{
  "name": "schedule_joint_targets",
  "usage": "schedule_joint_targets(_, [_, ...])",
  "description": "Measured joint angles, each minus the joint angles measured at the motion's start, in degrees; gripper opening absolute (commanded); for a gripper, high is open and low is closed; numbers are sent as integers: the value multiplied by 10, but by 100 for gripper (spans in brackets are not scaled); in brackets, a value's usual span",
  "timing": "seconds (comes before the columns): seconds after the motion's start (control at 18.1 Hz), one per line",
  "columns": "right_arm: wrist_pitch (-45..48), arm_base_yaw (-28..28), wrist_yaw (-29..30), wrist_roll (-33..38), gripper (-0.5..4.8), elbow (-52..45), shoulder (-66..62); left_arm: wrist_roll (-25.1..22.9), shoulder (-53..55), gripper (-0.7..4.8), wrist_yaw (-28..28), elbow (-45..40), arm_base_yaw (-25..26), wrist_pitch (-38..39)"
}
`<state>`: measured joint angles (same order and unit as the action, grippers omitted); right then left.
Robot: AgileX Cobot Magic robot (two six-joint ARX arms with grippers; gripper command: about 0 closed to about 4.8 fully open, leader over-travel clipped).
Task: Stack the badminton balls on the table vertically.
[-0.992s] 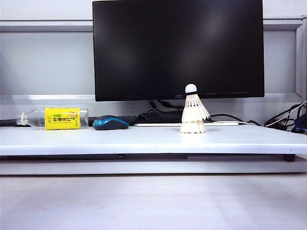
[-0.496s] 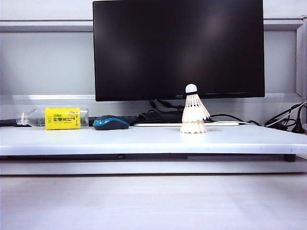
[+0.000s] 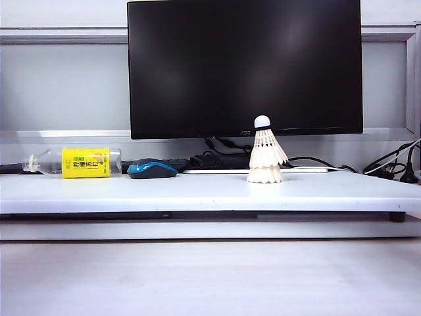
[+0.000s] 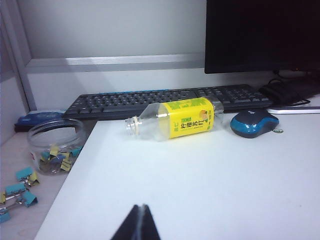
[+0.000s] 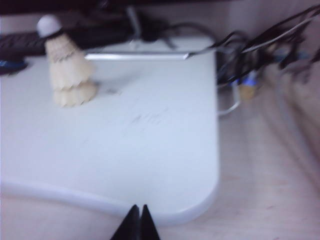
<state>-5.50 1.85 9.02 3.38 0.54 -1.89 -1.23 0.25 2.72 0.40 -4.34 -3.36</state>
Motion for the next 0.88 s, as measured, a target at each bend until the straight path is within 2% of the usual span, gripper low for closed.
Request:
schedule_joint_targets(0.28, [0,-30,-1,0,-1,0,17,0,0,-6,0,0,0,0])
schedule_joint_targets(0.88, [0,-31,0,0,-1,0,17,0,0,-5,0,0,0,2])
